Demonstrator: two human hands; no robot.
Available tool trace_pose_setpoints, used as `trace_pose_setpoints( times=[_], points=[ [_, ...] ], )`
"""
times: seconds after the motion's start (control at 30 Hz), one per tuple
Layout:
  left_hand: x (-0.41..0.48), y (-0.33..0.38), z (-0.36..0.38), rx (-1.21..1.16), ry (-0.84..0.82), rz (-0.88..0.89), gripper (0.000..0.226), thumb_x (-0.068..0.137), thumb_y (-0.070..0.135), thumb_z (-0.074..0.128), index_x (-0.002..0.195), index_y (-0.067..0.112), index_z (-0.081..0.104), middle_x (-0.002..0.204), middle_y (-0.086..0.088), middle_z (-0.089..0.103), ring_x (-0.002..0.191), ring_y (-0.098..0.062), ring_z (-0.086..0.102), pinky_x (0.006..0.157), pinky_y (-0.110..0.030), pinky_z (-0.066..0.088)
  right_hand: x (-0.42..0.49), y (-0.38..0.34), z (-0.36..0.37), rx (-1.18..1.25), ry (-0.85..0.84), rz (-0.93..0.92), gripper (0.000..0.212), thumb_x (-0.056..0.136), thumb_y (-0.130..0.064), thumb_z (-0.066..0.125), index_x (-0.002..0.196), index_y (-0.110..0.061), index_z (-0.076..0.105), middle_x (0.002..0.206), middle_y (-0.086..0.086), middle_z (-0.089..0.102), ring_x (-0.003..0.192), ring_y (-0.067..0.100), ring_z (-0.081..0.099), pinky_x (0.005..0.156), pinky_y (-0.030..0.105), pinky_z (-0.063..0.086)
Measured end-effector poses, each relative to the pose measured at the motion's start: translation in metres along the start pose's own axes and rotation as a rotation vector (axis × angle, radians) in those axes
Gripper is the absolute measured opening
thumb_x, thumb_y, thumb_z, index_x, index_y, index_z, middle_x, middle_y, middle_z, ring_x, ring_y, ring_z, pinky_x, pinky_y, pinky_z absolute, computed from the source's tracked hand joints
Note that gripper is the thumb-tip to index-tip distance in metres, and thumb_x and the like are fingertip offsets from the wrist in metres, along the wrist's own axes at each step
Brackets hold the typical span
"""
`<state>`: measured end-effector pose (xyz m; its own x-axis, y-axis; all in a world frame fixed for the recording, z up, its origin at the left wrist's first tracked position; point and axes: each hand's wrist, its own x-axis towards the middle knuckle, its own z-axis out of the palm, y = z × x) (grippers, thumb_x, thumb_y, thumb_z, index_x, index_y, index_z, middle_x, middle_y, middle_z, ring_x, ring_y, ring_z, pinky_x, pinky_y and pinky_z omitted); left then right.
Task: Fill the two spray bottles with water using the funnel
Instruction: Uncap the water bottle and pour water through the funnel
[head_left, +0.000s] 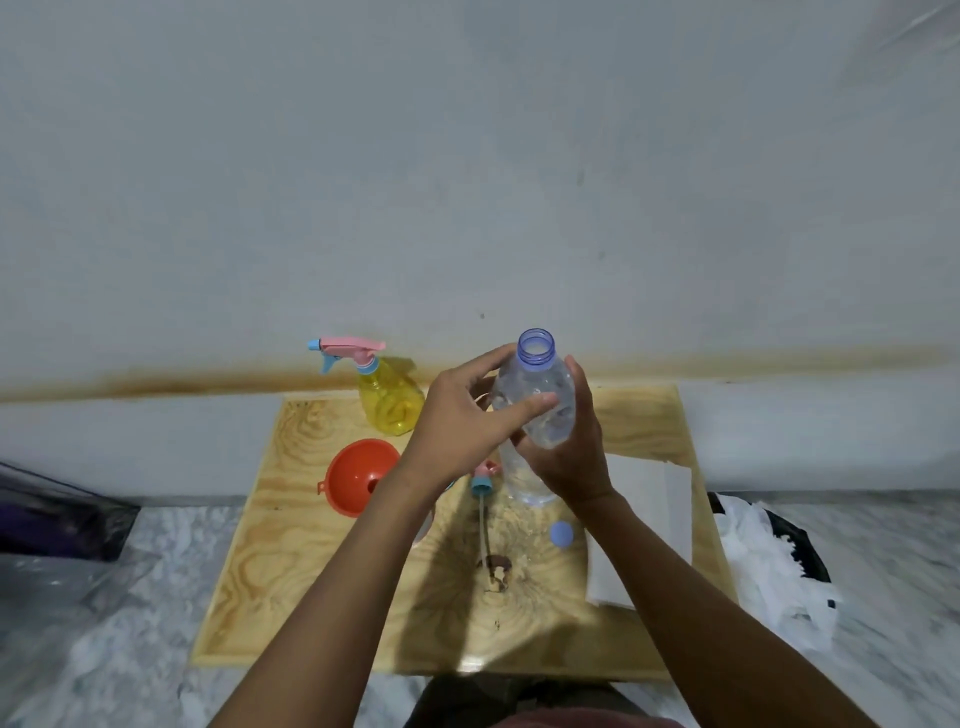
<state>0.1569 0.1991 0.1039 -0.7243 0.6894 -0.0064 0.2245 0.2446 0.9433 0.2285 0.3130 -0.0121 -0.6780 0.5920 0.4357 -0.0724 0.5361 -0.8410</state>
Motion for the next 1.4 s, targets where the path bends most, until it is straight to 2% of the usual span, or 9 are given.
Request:
trace_pose_setpoints(
  times=[0.1,0.33,0.43,0.6,0.73,0.9,1.1,1.23,1.4],
  points=[
    [0.001,0.005,-0.003,-0.004,0.007,-0.008,0.056,0.076,0.025,0.085,0.129,0.02,0.066,0.111,0.012,0.075,0.099,0.001,0.07,0.083,-0.017,0.055,0.005,-0.007,-0.004,0.013,-0.002,0.016,0.083,0.076,-0.038,0.07,0.142,-0.016,0.025,0.138,0.011,0.05,0.128,0.021,0.051,0.102,0.033,0.047],
    [0.001,0.017,-0.022,-0.125,0.016,-0.017,0.052,0.075,0.026,0.086,0.124,0.022,0.069,0.114,0.008,0.074,0.101,-0.006,0.071,0.089,-0.024,0.056,0.012,-0.035,-0.013,0.046,0.029,-0.032,0.084,0.077,-0.038,0.07,0.144,-0.019,0.024,0.137,-0.018,0.043,0.125,-0.017,0.044,0.098,0.006,0.038],
    [-0.005,0.018,-0.044,-0.131,0.005,-0.027,0.065,0.073,0.04,0.083,0.133,0.027,0.061,0.122,0.005,0.068,0.108,-0.007,0.068,0.095,-0.023,0.054,0.021,-0.051,-0.019,0.055,-0.038,-0.05,0.083,0.078,-0.042,0.069,0.146,-0.024,0.025,0.138,-0.008,0.049,0.12,0.0,0.057,0.094,0.014,0.047],
    [-0.026,-0.01,-0.099,0.051,0.216,-0.079,0.049,0.085,0.038,0.073,0.132,0.029,0.061,0.121,0.007,0.068,0.11,-0.001,0.065,0.086,-0.011,0.051,0.033,-0.074,-0.023,0.069,-0.256,-0.049,0.074,0.08,-0.038,0.072,0.143,-0.025,0.037,0.129,-0.025,0.055,0.108,-0.013,0.06,0.087,0.011,0.049],
    [-0.045,-0.057,-0.132,0.183,0.364,-0.26,0.05,0.087,0.039,0.072,0.133,0.024,0.06,0.124,0.0,0.065,0.115,-0.017,0.061,0.09,-0.026,0.045,0.027,-0.077,-0.021,0.072,-0.407,-0.018,0.072,0.086,-0.031,0.072,0.147,-0.023,0.036,0.126,-0.009,0.064,0.107,0.007,0.067,0.087,0.032,0.057],
    [-0.067,-0.102,-0.141,0.226,0.219,-0.493,0.055,0.092,0.043,0.064,0.14,0.018,0.053,0.128,-0.008,0.06,0.114,-0.022,0.059,0.091,-0.028,0.04,0.014,-0.084,-0.016,0.066,-0.506,0.035,0.069,0.088,-0.042,0.067,0.147,-0.025,0.036,0.124,-0.006,0.065,0.1,0.005,0.069,0.074,0.025,0.059],
    [-0.076,-0.121,-0.134,0.144,0.216,-0.493,0.039,0.097,0.035,0.059,0.131,0.015,0.062,0.103,-0.004,0.069,0.097,-0.026,0.068,0.092,-0.045,0.055,-0.002,-0.089,-0.012,0.068,-0.586,0.122,0.065,0.088,-0.039,0.069,0.145,-0.031,0.038,0.119,-0.01,0.067,0.094,0.014,0.073,0.07,0.033,0.061],
    [-0.078,-0.125,-0.129,0.089,0.261,-0.458,0.024,0.099,0.023,0.057,0.117,0.013,0.069,0.079,0.002,0.069,0.074,-0.029,0.071,0.084,-0.048,0.059,-0.011,-0.096,-0.009,-0.002,-0.622,0.146,0.059,0.089,-0.03,0.07,0.135,-0.052,0.039,0.106,-0.019,0.069,0.086,0.008,0.072,0.066,0.028,0.059],
    [-0.08,-0.128,-0.127,0.037,0.335,-0.421,0.02,0.098,0.015,0.057,0.111,0.009,0.071,0.075,0.002,0.066,0.056,-0.02,0.066,0.08,-0.048,0.06,-0.017,-0.097,-0.007,-0.078,-0.671,0.199,0.073,0.085,-0.049,0.07,0.148,-0.041,0.033,0.121,-0.01,0.067,0.085,0.012,0.073,0.076,0.045,0.061]
  ],
)
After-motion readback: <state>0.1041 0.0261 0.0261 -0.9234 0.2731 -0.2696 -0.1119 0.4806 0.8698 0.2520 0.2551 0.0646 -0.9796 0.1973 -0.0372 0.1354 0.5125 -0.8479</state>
